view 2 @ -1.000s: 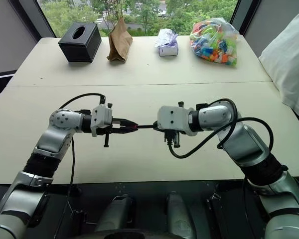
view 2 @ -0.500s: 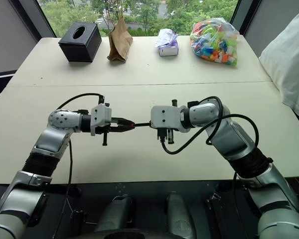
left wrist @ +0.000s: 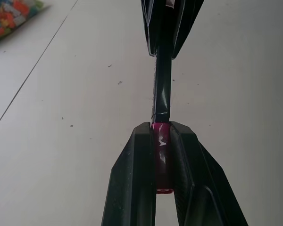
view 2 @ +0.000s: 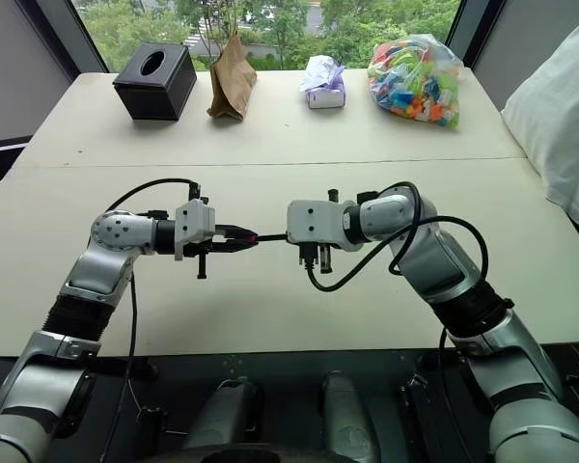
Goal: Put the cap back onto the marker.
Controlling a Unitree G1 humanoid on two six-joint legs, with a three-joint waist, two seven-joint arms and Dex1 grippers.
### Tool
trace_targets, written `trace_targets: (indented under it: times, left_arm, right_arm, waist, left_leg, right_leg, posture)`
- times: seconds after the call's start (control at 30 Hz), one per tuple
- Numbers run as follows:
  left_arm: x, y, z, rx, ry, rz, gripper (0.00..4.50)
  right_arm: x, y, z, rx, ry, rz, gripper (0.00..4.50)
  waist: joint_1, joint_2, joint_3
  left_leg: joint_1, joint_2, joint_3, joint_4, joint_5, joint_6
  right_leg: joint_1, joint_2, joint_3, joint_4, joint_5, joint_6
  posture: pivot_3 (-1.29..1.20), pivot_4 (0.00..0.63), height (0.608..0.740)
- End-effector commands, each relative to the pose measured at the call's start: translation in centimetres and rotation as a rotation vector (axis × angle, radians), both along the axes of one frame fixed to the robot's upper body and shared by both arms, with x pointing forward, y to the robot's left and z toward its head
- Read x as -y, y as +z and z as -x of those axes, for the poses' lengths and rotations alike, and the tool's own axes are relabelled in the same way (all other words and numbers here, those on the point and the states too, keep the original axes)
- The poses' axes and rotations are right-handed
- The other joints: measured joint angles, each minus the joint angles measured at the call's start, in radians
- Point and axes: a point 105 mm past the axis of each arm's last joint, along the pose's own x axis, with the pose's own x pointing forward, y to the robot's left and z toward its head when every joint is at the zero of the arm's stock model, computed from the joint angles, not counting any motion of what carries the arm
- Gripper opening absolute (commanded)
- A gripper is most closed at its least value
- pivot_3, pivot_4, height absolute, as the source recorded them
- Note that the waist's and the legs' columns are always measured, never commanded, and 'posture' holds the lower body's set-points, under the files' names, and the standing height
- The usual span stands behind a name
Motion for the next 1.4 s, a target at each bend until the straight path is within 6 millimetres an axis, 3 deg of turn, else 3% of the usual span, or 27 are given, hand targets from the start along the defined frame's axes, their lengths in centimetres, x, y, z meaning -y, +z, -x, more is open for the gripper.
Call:
trace_targets:
  times: [0.03, 0.37, 0.73, 1.1, 1.4]
  left_arm:
    - [3.7, 3.6, 1.1, 0.117, -0.15, 0.098, 0.0]
    - [4.8, 4.2, 2.1, 0.186, -0.256, 0.077, 0.0]
    - [4.7, 4.1, 1.2, 0.328, -0.22, 0.035, 0.0]
    - [3.5, 1.6, 0.6, 0.232, -0.154, -0.041, 0.0]
    - [3.6, 1.7, 0.4, 0.219, -0.138, -0.019, 0.0]
  right_arm:
    - [-4.3, 0.9, 2.8, 0.028, 0.228, -0.052, 0.02]
    - [-4.5, 0.6, 3.1, -0.01, 0.262, -0.046, 0.02]
    - [-3.8, 0.8, 2.1, -0.051, 0.216, -0.059, 0.02]
    - [-3.3, 1.1, 1.7, -0.052, 0.195, -0.055, 0.02]
    - [-3.6, 1.1, 1.7, -0.068, 0.205, -0.057, 0.02]
  waist:
    - [0.0, 0.0, 0.0]
    - [0.0, 0.0, 0.0]
    - [0.0, 0.0, 0.0]
    - [0.0, 0.0, 0.0]
    - [-0.001, 0.0, 0.0]
  left_leg:
    - [0.0, 0.0, 0.0, 0.0, 0.0, 0.0]
    - [0.0, 0.0, 0.0, 0.0, 0.0, 0.0]
    - [0.0, 0.0, 0.0, 0.0, 0.0, 0.0]
    - [0.0, 0.0, 0.0, 0.001, 0.0, 0.0]
    - [0.0, 0.0, 0.0, 0.001, 0.0, 0.0]
  right_leg:
    - [0.0, 0.0, 0.0, 0.0, 0.0, 0.0]
    - [0.0, 0.0, 0.0, 0.0, 0.0, 0.0]
    - [0.0, 0.0, 0.0, 0.001, 0.0, 0.0]
    - [-0.001, 0.0, 0.0, 0.003, 0.0, 0.0]
    - [-0.002, 0.0, 0.0, 0.006, 0.0, 0.0]
  posture:
    - [0.0, 0.15, 0.74]
    - [0.0, 0.15, 0.74]
    - [0.0, 0.15, 0.74]
    - [0.0, 0.15, 0.74]
    - [0.0, 0.15, 0.74]
